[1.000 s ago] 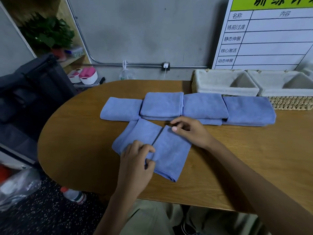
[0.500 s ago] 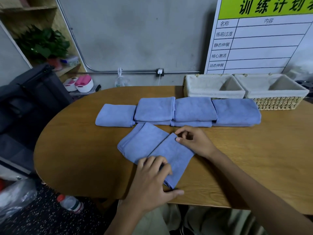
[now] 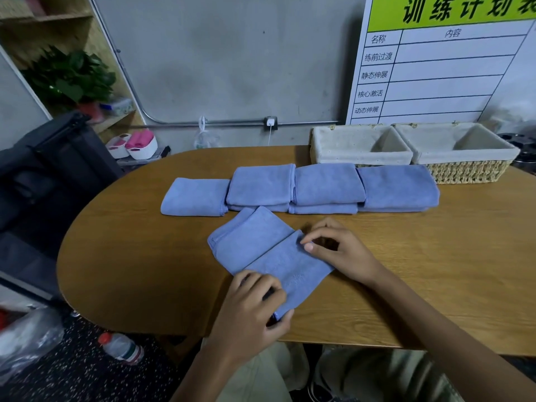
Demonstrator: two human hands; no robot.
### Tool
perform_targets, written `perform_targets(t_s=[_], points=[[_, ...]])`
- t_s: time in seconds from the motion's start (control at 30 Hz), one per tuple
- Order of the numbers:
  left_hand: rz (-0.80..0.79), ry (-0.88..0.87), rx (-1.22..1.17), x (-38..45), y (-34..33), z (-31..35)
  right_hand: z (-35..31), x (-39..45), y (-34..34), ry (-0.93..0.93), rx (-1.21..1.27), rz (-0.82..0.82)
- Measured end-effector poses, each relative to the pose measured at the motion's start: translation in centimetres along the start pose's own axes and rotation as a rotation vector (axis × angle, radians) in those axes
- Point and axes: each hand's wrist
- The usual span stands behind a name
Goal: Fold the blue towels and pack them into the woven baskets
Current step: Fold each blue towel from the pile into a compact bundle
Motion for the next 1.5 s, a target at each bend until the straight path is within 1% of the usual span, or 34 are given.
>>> perform_targets(t_s=[0.07, 0.13, 0.23, 0.37, 0.43, 0.57, 0.67, 0.73, 0.8, 0.9, 0.97, 1.03, 1.1, 1.17, 1.27, 1.33, 1.4, 1.5], points=[[0.028, 0.006, -0.059, 0.0, 0.2, -0.1, -0.2, -0.4, 0.1, 0.015, 0.04, -0.049], [0.054, 0.047, -0.148, -0.1, 0.4, -0.3, -0.5, -0.8, 0.2, 0.035, 0.057, -0.116], [0.118, 0.2, -0.315, -0.2, 1.2, -0.7, -0.9, -1.1, 0.4, 0.069, 0.111, -0.205], [0.318, 0.378, -0.415, 0.4, 2.3, -1.3, -1.5, -0.8, 0.5, 0.051, 0.176, -0.288], [0.386, 0.475, -0.474, 0.6, 2.5, -1.9, -1.8, -0.3, 0.2, 0.02, 0.191, -0.276], [0.48, 0.615, -0.523, 0.7, 2.6, -2.4, -2.8, 1.4, -1.0, 0.034, 0.28, -0.164], [0.562, 0.663, -0.479, 1.2, 3.3, -2.6, -4.0, 2.7, -1.8, 0.067, 0.334, -0.087], [0.622, 0.694, -0.477, 1.8, 3.9, -2.9, -4.7, 3.6, -2.6, 0.083, 0.352, -0.069], [0.659, 0.768, -0.497, 2.7, 4.0, -3.7, -5.0, 4.4, -3.5, 0.082, 0.339, -0.054], [0.616, 0.9, -0.539, 4.0, 3.1, -5.6, -4.4, 5.9, -4.7, 0.006, 0.279, 0.031], [0.521, 0.995, -0.569, 4.1, 2.1, -6.7, -3.4, 6.9, -5.4, -0.083, 0.226, 0.088], [0.45, 1.042, -0.564, 3.6, 1.4, -7.3, -2.4, 7.7, -6.1, -0.165, 0.188, 0.122], [0.421, 1.036, -0.536, 3.2, 1.1, -7.7, -1.7, 8.3, -6.6, -0.229, 0.123, 0.16], [0.391, 1.007, -0.476, 2.8, 0.9, -8.4, -1.7, 8.6, -6.8, -0.254, -0.005, 0.186], [0.295, 0.936, -0.309, 2.1, 0.6, -9.4, -2.1, 8.7, -7.1, -0.221, -0.184, 0.209], [0.221, 0.924, -0.209, 1.7, 0.5, -9.5, -2.0, 8.5, -7.2, -0.205, -0.291, 0.209], [0.188, 0.934, -0.151, 1.4, 0.5, -9.4, -1.7, 8.3, -7.1, -0.213, -0.389, 0.208], [0.184, 0.938, -0.09, 1.0, 0.6, -9.1, -1.6, 8.1, -6.9, -0.249, -0.405, 0.21]])
Point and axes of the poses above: each hand's wrist, its own x-axis towards the middle knuckle, its own y-axis out of the back of the hand, z = x × y, and after that the axes turned 3 degrees about -z, right-handed
